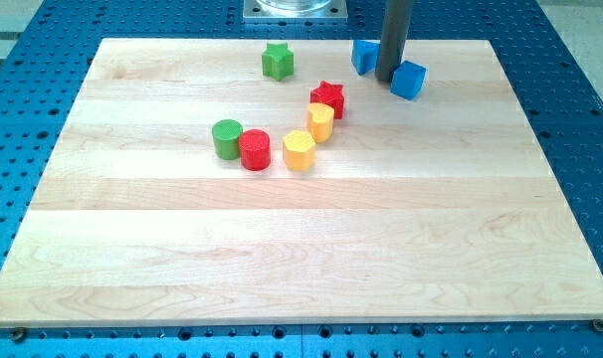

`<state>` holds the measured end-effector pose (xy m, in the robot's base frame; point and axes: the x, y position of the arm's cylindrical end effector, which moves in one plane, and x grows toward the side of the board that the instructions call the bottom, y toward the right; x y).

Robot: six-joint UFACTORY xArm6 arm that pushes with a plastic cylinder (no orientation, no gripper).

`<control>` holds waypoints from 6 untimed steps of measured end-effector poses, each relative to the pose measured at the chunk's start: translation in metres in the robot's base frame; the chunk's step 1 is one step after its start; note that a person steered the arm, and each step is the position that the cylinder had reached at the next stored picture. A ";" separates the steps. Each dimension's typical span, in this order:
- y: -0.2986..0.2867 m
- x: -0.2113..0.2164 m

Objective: Slide the triangle to the right of the green star

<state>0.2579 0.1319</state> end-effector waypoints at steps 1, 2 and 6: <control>-0.013 -0.008; -0.006 -0.024; -0.153 -0.035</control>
